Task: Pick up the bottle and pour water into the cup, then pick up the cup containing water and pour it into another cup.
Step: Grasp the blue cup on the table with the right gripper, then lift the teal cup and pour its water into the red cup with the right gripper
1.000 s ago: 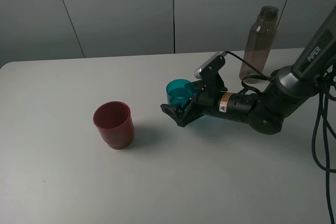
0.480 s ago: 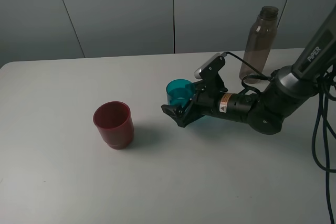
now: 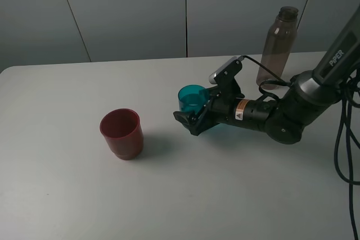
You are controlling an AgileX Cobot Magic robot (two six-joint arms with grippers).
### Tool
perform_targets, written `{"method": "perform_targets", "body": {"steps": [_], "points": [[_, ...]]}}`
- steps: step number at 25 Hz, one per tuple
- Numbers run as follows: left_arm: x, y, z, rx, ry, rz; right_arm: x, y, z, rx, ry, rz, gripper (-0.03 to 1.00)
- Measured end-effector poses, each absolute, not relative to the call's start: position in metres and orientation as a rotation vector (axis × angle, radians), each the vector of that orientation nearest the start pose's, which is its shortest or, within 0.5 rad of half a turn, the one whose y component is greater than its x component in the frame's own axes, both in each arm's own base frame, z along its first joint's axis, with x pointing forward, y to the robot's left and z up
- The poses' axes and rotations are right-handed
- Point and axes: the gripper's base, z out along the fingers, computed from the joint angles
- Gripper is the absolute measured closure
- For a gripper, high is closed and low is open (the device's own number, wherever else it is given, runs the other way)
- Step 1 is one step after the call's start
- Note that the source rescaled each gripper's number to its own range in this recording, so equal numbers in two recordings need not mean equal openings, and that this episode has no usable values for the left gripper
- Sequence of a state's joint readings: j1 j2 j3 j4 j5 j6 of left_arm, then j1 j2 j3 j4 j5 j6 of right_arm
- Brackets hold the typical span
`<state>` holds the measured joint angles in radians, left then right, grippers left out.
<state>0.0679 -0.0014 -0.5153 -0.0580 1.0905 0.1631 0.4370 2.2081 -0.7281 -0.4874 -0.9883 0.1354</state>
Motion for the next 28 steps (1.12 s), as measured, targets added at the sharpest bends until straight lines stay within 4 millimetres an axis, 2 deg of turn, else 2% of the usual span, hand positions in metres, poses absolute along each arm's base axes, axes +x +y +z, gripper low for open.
{"method": "perform_targets", "body": {"steps": [1,2,3,4,5,28], "points": [[-0.0079,-0.0052,0.2792,0.102,2.054,0.074,0.293,0.1761,0.0466,-0.83,1.868,0.589,0.05],[-0.0079,-0.0052,0.2792,0.102,2.054,0.074,0.293,0.1761,0.0466,-0.83,1.868,0.589,0.28],[-0.0079,-0.0052,0.2792,0.102,2.054,0.074,0.293,0.1761,0.0466,-0.83,1.868,0.589,0.6],[-0.0079,-0.0052,0.2792,0.102,2.054,0.074,0.293,0.1764,0.0468,-0.832,1.864,0.588,0.97],[-0.0079,-0.0052,0.2792,0.102,2.054,0.074,0.293,0.1762,0.0466,-0.835,1.865,0.583,0.9],[-0.0079,-0.0052,0.2792,0.102,2.054,0.074,0.2934,0.1765,0.0475,-0.843,1.856,0.579,0.91]]}}
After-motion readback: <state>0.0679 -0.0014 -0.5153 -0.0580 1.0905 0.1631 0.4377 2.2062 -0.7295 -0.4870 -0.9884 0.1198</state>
